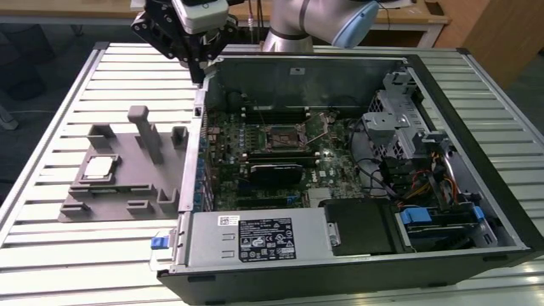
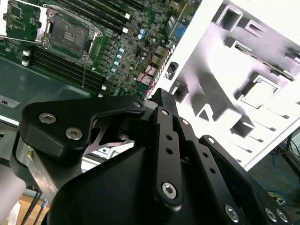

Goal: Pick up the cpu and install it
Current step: 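Reach for the cpu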

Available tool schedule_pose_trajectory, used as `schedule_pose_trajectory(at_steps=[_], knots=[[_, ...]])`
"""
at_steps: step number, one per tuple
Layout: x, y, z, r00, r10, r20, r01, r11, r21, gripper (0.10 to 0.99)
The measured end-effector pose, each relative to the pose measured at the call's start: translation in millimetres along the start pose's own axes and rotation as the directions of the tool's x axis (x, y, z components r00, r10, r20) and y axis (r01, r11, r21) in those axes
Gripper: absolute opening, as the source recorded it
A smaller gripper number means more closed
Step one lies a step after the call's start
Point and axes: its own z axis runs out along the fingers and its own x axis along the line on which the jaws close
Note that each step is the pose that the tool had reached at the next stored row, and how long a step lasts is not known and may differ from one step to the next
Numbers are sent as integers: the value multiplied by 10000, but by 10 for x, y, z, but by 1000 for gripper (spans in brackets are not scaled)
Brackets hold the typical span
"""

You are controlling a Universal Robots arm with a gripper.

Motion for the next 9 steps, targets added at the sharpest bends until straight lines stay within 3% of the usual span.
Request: schedule_pose_trajectory(at_steps=[9], knots=[[93,-7,-2,10000,4,0,-4,10000,0,106]])
